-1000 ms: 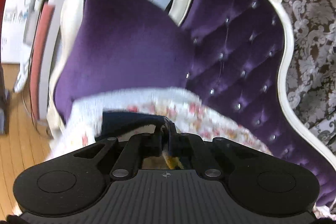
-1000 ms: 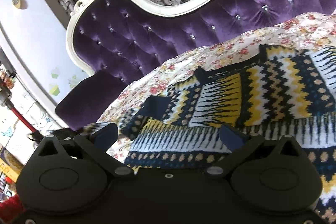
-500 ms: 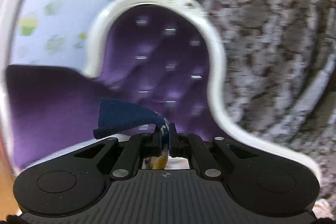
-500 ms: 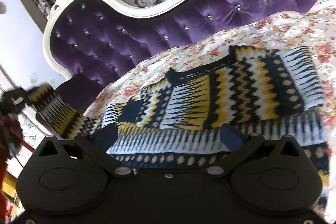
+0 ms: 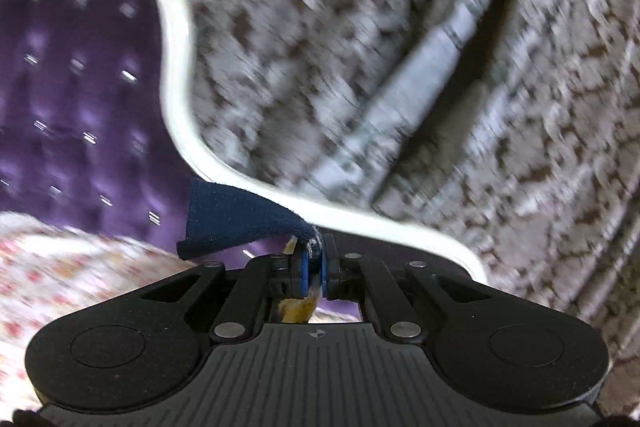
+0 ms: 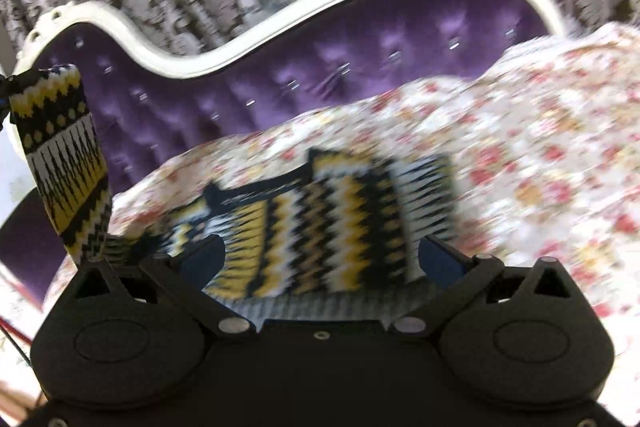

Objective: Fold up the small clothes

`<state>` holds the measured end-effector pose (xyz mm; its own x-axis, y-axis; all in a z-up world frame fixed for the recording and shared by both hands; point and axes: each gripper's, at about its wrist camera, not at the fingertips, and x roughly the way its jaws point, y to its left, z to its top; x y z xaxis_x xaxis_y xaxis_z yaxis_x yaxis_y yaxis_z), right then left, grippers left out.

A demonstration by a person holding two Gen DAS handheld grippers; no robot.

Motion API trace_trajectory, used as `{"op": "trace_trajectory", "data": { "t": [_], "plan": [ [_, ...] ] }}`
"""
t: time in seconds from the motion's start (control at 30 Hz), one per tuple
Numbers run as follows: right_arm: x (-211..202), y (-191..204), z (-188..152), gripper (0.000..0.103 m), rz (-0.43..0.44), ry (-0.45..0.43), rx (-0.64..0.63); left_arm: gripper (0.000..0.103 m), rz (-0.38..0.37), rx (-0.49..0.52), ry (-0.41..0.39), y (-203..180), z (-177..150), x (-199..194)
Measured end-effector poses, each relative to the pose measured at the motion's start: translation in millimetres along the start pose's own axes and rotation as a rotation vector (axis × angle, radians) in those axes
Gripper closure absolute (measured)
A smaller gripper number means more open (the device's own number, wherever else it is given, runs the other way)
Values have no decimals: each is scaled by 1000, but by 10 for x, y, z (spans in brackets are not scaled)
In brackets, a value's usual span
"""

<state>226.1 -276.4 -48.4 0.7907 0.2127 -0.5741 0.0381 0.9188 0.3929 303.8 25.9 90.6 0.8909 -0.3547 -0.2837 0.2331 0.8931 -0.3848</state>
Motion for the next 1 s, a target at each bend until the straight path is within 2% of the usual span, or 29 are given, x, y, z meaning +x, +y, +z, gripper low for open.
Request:
{"op": "trace_trajectory", "data": {
  "t": [0.2,0.43,0.47,0.5,0.53,0.57,0.6,0.63,0.7,0.8,1.0],
  "plan": [
    [-82,-315,95,0,-20,-31,111,98,-61,56,107,-434,-567,447],
    [-110,-470,139,0,-36,-53,170,96,-104,61,252,-590,-1203,849],
    [-118,-478,141,0,-35,-56,174,91,-115,58,275,-605,-1278,892],
    [-126,-490,141,0,-35,-60,179,76,-131,52,301,-610,-1346,931],
    [-133,-502,144,0,-36,-64,182,67,-154,43,324,-619,-1402,972],
    [-133,-509,148,0,-40,-67,185,51,-175,34,342,-620,-1455,997],
    [-145,-512,143,0,-42,-69,186,44,-197,27,353,-628,-1503,1011],
    [-146,-520,149,0,-44,-71,190,42,-218,24,358,-637,-1542,1014],
    [-153,-535,155,0,-50,-78,198,28,-251,29,371,-671,-1599,1018],
    [-208,-577,162,0,-58,-116,232,20,-286,47,397,-752,-1675,1053],
    [-392,-741,199,0,-109,-226,302,13,-306,83,419,-923,-1860,1131]
  ]
}}
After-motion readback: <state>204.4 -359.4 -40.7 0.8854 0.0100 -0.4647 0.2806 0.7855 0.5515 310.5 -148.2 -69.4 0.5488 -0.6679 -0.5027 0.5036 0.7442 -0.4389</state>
